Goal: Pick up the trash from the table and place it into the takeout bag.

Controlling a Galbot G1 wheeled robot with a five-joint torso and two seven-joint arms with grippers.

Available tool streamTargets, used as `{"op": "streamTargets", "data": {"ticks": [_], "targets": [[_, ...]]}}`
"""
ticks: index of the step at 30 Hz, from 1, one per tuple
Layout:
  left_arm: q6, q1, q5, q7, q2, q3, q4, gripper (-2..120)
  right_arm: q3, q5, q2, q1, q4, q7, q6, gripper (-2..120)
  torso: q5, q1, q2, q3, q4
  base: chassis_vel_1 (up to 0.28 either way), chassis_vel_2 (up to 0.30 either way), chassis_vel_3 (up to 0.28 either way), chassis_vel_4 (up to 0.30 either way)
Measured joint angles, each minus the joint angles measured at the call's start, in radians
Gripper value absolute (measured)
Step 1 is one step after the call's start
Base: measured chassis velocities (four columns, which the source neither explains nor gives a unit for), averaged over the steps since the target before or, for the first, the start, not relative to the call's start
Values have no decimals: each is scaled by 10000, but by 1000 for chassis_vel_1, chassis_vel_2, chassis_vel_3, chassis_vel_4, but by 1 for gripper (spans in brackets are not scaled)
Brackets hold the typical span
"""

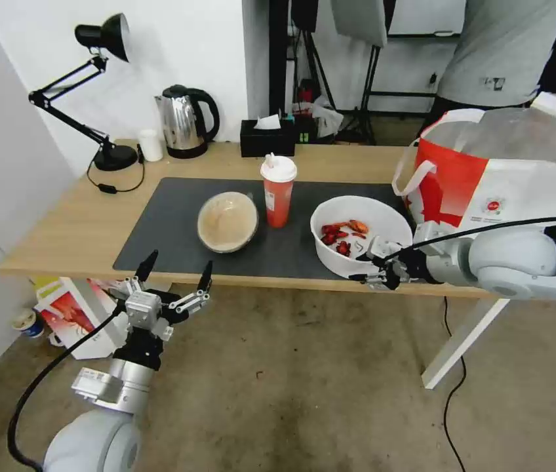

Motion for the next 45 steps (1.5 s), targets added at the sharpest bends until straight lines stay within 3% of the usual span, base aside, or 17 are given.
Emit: {"op": "streamTargets", "data": {"ticks": [2,8,26,45], "targets": [[0,-45,0,-1,0,38,42,100,-132,23,59,128,33,-100,6,14,0,0,0,0,0,0,0,0,0],[-2,-78,0,0,-2,90,67,100,-321,38,198,276,72,-347,13,0,-1,0,0,0,0,0,0,0,0],[-20,-251,9,2,2,163,223,100,-413,267,259,586,43,-784,107,0,0,0,0,0,0,0,0,0,0],[-38,-341,-6,9,114,162,195,100,-10,1578,-956,2039,551,-1352,400,0,-2,0,0,0,1,0,0,0,0]]}}
